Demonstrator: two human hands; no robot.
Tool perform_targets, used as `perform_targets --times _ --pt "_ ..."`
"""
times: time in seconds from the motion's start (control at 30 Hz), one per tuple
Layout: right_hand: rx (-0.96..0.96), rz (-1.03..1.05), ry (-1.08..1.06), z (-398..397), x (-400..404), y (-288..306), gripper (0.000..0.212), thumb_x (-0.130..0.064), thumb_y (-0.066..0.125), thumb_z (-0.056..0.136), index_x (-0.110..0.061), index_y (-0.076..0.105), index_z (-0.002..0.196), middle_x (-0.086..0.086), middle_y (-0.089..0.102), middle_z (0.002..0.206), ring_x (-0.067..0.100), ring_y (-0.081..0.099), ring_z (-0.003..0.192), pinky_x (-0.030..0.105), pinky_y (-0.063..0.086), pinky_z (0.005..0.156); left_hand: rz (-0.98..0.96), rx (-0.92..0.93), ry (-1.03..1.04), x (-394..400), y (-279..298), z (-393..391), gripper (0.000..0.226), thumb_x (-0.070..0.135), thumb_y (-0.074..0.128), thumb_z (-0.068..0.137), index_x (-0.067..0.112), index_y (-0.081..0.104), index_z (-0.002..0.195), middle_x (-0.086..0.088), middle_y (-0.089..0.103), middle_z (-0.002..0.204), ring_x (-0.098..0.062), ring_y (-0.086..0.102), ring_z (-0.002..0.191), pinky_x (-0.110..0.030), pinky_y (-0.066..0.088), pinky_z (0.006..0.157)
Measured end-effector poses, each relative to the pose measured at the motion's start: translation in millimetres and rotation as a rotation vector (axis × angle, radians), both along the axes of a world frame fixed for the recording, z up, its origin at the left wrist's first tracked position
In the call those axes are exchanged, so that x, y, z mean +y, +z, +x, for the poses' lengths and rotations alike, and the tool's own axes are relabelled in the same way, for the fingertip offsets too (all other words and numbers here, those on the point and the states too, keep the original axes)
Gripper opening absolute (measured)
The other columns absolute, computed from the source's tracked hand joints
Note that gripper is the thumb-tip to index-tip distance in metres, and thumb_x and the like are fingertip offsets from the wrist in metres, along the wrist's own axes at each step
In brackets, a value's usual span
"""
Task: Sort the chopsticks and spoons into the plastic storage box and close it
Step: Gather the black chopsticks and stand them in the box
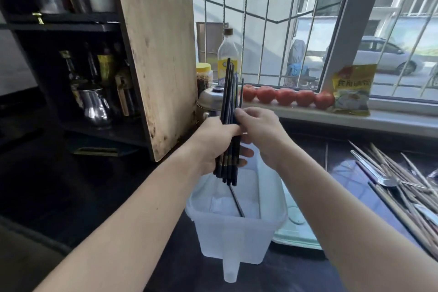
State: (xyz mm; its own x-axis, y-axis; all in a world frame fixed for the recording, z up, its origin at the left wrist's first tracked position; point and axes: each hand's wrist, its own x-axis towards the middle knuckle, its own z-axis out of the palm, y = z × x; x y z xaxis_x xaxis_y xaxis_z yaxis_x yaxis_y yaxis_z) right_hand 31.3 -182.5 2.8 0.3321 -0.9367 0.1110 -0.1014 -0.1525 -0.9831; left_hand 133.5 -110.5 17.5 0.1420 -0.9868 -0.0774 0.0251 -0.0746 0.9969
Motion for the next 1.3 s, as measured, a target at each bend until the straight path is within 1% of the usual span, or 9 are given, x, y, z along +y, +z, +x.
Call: perform_targets --times 0.13,0.23,0.43,0.53,0.67,0.83,0.93,1.03,1.3 --pt "-0.094 -0.003 -0.098 -0.5 -11.4 -3.9 0.034 -0.032 0.052 0.104 -0.006 0.069 0.09 0.009 0.067 0.08 0.022 0.064 0.073 0.048 0.059 0.08 -0.06 -0.027 0.089 -3.1 -4.9 -1.1 0.009 0.012 0.052 0.106 0.011 0.06 0.109 -0.015 0.077 0.09 -0.036 0.077 0.075 -0.046 0.063 0.058" --pt "-0.052 -0.053 -0.233 -0.6 -15.4 -7.4 0.037 -0.029 0.048 0.105 -0.003 0.065 0.084 0.006 0.054 0.07 0.023 0.053 0.068 0.043 0.055 0.071 -0.194 -0.183 0.358 -6.1 -6.3 2.3 0.016 0.016 0.045 0.108 0.006 0.057 0.103 -0.014 0.075 0.087 -0.03 0.077 0.073 -0.052 0.064 0.06" --pt "0.986 -0.328 0.025 17.6 -3.2 -17.3 0.026 -0.02 0.051 0.1 -0.001 0.063 0.086 0.01 0.06 0.071 0.029 0.062 0.068 0.03 0.048 0.06 -0.221 -0.17 0.529 -10.3 -11.2 7.6 0.035 0.013 0.046 0.105 0.007 0.05 0.071 -0.003 0.053 0.044 -0.026 0.05 0.043 -0.043 0.055 0.052" --pt "1.165 -0.227 0.15 19.2 0.7 -20.3 0.024 -0.008 0.054 0.097 -0.004 0.052 0.073 0.014 0.063 0.068 0.025 0.064 0.051 0.026 0.051 0.047 -0.215 -0.193 0.527 -12.6 -12.8 6.8 0.033 0.014 0.045 0.105 0.003 0.051 0.075 -0.007 0.05 0.048 -0.023 0.047 0.038 -0.035 0.052 0.045" --pt "1.265 -0.174 0.27 20.2 4.8 -26.3 0.027 -0.01 0.053 0.098 -0.001 0.058 0.072 0.014 0.07 0.066 0.023 0.064 0.048 0.031 0.058 0.054 -0.201 -0.305 0.487 -12.9 -13.3 7.3 0.026 0.014 0.044 0.106 -0.007 0.057 0.099 -0.018 0.055 0.065 -0.015 0.049 0.031 -0.023 0.045 0.036" --pt "0.992 -0.228 0.045 15.8 -6.5 -18.8 0.01 -0.005 0.058 0.094 -0.001 0.064 0.087 0.009 0.071 0.073 0.022 0.068 0.058 0.031 0.058 0.055 -0.211 -0.377 0.426 -13.2 -14.8 8.3 0.022 0.021 0.05 0.106 0.003 0.061 0.099 -0.017 0.066 0.071 -0.015 0.063 0.04 -0.026 0.05 0.041" --pt "0.45 -0.225 -0.155 9.0 -13.2 -12.1 0.011 -0.006 0.054 0.095 -0.002 0.064 0.094 0.014 0.07 0.077 0.028 0.067 0.059 0.045 0.061 0.063 -0.248 -0.404 0.376 -11.7 -14.8 7.1 0.016 0.019 0.054 0.104 0.016 0.054 0.089 -0.005 0.059 0.068 -0.021 0.07 0.049 -0.03 0.052 0.044" --pt "-0.023 -0.038 -0.113 -0.3 -5.6 -5.4 0.033 -0.028 0.038 0.109 -0.006 0.062 0.101 0.013 0.067 0.088 0.02 0.063 0.063 0.038 0.057 0.066 -0.255 -0.423 0.311 -8.2 -12.5 4.6 0.015 0.019 0.056 0.104 0.018 0.057 0.089 0.0 0.059 0.07 -0.023 0.072 0.054 -0.031 0.053 0.046" --pt "0.011 -0.212 -0.018 0.2 0.5 -6.0 0.025 -0.028 0.055 0.103 -0.01 0.07 0.096 0.016 0.074 0.092 0.035 0.07 0.09 0.057 0.056 0.087 -0.25 -0.336 0.19 -3.9 -9.5 0.7 0.008 0.027 0.063 0.102 0.023 0.067 0.097 0.014 0.069 0.062 -0.026 0.075 0.062 -0.037 0.058 0.052"
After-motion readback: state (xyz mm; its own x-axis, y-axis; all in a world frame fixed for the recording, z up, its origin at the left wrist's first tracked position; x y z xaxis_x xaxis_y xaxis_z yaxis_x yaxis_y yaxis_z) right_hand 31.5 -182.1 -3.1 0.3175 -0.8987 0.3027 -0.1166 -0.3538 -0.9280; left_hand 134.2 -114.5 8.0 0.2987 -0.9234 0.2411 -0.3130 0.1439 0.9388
